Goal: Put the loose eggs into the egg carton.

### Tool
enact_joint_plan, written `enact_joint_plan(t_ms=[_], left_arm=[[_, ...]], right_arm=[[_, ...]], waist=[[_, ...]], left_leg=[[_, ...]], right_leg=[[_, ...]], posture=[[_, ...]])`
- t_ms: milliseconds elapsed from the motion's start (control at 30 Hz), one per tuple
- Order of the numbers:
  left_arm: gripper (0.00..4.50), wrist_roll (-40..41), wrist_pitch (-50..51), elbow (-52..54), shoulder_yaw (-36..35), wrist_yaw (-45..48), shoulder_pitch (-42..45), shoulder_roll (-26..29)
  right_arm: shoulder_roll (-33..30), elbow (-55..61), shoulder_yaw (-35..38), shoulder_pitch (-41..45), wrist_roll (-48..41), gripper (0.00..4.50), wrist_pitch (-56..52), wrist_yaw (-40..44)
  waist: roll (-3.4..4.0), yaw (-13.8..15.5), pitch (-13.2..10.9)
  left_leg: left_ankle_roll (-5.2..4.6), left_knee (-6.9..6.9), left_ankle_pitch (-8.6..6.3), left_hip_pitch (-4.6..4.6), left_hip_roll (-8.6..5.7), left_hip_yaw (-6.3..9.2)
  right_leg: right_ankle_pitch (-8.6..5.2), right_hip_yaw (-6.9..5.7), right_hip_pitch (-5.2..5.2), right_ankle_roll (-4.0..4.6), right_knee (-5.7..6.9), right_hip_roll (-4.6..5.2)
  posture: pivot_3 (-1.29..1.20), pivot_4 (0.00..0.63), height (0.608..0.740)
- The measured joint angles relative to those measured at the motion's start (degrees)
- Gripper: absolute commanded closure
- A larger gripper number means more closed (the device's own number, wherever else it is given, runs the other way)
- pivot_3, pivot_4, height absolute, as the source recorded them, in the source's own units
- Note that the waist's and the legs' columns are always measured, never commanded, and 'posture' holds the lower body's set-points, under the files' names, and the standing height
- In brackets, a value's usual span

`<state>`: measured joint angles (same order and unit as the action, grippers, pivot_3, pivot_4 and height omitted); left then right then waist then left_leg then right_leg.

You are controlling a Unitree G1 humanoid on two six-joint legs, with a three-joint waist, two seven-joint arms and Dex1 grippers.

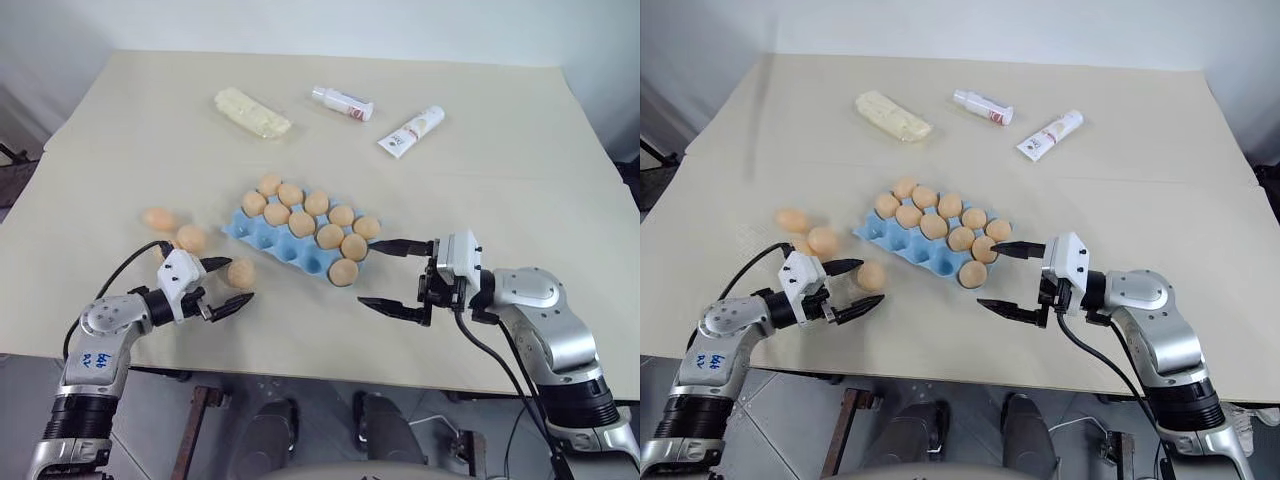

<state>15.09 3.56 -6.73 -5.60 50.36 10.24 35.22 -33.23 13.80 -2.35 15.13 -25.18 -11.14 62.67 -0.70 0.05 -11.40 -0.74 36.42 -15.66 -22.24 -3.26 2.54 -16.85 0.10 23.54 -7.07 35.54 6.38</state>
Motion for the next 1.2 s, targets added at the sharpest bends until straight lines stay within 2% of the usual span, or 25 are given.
enact_joint_plan(t_ms=[200, 700, 800, 967, 1200], left_arm=[[2.37, -0.5, -0.6, -0.9, 0.5, -1.9, 1.0, -2.6], [2.37, 1.6, -0.3, 3.6, -0.7, -0.4, 0.8, -1.3], [1.79, 1.6, 0.2, 3.2, -0.6, 0.0, 0.8, -1.2], [0.28, 1.6, -0.7, 3.0, -1.1, -0.4, 0.8, -1.5], [0.28, 0.7, -0.8, 2.8, -0.7, -1.7, 0.8, -2.1]], right_arm=[[0.0, 0.0, 0.0, -1.3, 0.6, 0.00, 0.1, -1.7], [0.1, 0.1, 0.1, -3.0, 0.9, 0.00, 0.8, -3.9], [0.1, 0.1, 0.1, -3.1, 1.1, 0.00, 1.0, -4.3], [0.1, 0.2, 0.1, -3.1, 1.1, 0.00, 1.0, -4.5], [0.1, 0.1, 0.1, -3.0, 1.1, 0.00, 1.0, -4.5]], waist=[[-0.01, -0.1, 0.0], [-0.01, 0.0, 0.0], [-0.01, -0.1, 0.0], [-0.01, -0.1, 0.0], [-0.01, -0.1, 0.0]], left_leg=[[0.02, 0.01, 0.01, -0.01, 0.00, -0.02], [0.00, 0.04, 0.01, 0.00, 0.00, -0.01], [0.00, 0.04, 0.01, 0.00, 0.00, 0.00], [0.00, 0.04, 0.01, 0.00, 0.00, -0.01], [0.00, 0.04, 0.01, 0.00, 0.00, -0.01]], right_leg=[[0.01, 0.02, 0.02, -0.01, 0.02, 0.00], [0.01, 0.03, -0.01, -0.02, 0.04, 0.00], [0.01, 0.02, 0.00, -0.02, 0.04, -0.01], [0.01, 0.02, -0.01, -0.02, 0.02, 0.00], [0.01, 0.02, 0.00, -0.02, 0.03, -0.01]], posture=[[0.00, 0.150, 0.740], [0.00, 0.150, 0.740], [0.00, 0.150, 0.740], [0.00, 0.150, 0.740], [0.00, 0.150, 0.740]])
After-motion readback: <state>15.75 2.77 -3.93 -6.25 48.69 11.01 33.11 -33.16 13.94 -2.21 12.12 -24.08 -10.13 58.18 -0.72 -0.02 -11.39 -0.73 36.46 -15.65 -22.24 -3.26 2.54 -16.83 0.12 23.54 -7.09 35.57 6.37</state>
